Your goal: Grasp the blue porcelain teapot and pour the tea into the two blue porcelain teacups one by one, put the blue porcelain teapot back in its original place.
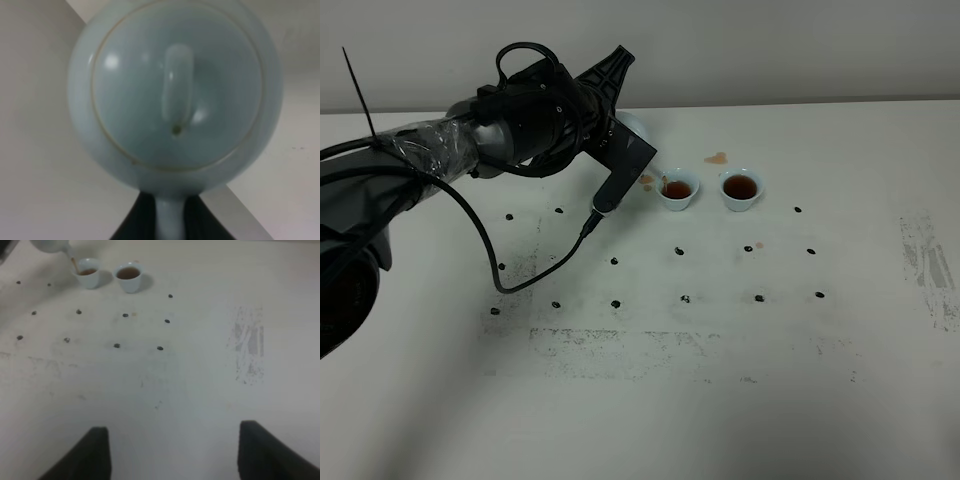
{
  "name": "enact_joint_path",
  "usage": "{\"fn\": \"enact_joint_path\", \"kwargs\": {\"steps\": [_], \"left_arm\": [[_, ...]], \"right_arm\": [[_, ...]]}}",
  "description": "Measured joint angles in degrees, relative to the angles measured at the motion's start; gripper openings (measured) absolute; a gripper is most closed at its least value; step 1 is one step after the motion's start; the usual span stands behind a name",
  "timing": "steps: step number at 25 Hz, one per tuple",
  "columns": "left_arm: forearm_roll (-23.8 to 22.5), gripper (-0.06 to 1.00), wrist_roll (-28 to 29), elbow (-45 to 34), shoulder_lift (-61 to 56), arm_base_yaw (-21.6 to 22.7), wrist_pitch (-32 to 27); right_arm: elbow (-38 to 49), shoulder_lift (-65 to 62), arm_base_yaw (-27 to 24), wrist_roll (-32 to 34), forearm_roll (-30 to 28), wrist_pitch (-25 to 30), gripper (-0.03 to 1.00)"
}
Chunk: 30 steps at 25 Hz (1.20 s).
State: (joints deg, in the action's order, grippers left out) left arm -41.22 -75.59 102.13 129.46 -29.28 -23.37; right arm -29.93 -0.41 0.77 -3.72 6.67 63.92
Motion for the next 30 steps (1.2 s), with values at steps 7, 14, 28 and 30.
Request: {"fn": "enact_joint_path", "kwargs": {"steps": [7, 14, 28, 30], "left_arm": [[0.0, 0.09, 0.0, 0.0, 0.0, 0.0, 0.0], [0.0, 0.09, 0.0, 0.0, 0.0, 0.0, 0.0], [0.7, 0.09, 0.6, 0.0, 0.0, 0.0, -1.0], [1.6, 0.09, 2.2, 0.0, 0.0, 0.0, -1.3]], "right_arm": [[0.0, 0.0, 0.0, 0.0, 0.0, 0.0, 0.56], [0.0, 0.0, 0.0, 0.0, 0.0, 0.0, 0.56], [0.0, 0.0, 0.0, 0.0, 0.0, 0.0, 0.56], [0.0, 0.0, 0.0, 0.0, 0.0, 0.0, 0.56]]}}
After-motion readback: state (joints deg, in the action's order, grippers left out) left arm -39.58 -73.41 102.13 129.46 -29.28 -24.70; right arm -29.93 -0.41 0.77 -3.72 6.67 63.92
